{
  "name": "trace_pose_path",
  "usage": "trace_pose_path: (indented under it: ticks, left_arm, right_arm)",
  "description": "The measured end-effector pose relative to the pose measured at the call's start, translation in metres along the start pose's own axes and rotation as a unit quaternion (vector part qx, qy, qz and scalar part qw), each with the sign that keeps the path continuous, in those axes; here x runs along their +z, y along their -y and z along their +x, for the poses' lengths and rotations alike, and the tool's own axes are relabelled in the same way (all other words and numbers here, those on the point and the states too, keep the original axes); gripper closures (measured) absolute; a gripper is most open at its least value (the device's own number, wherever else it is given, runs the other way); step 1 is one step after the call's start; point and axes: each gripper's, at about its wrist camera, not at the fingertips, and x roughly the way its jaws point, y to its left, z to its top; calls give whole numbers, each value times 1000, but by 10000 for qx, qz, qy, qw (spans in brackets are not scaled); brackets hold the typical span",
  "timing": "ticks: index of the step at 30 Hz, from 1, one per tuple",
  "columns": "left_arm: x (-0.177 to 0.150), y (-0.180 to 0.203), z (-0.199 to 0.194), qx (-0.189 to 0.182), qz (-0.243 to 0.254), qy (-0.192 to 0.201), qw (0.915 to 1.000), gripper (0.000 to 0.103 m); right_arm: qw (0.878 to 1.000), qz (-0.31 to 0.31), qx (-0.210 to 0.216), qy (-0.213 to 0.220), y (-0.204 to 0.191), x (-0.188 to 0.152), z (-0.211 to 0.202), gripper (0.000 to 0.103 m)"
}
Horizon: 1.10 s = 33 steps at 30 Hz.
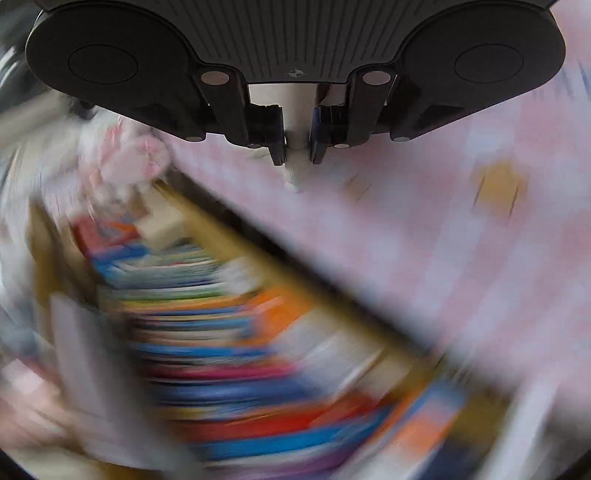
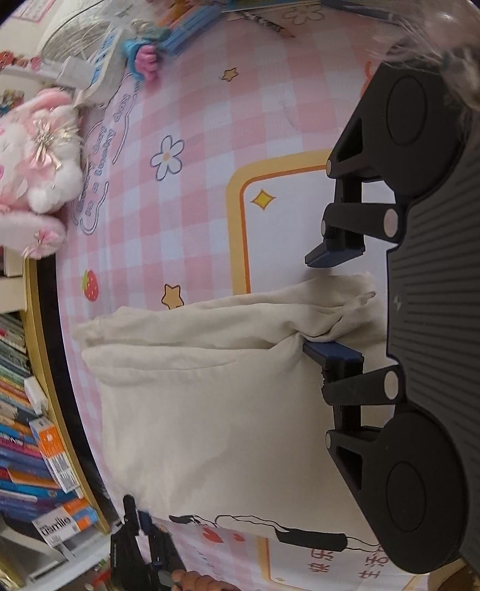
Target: Fold clothes
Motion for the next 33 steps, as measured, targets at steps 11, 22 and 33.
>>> trace_pose_path:
  ticks: [11, 22, 33]
  left_arm:
    - [22, -42, 29, 615, -911, -779, 9909, 65]
    - [-64, -6, -58, 341, -921, -1205, 9878, 63]
    - [-127, 30, -97, 630, -1437, -1297, 9791, 64]
  right_arm:
    - [9999, 43, -84, -44, -5, 2, 3, 63]
    - [9997, 160, 196, -15, 4, 0, 4, 62]
    - [9990, -33, 450, 0, 8, -1, 4, 59]
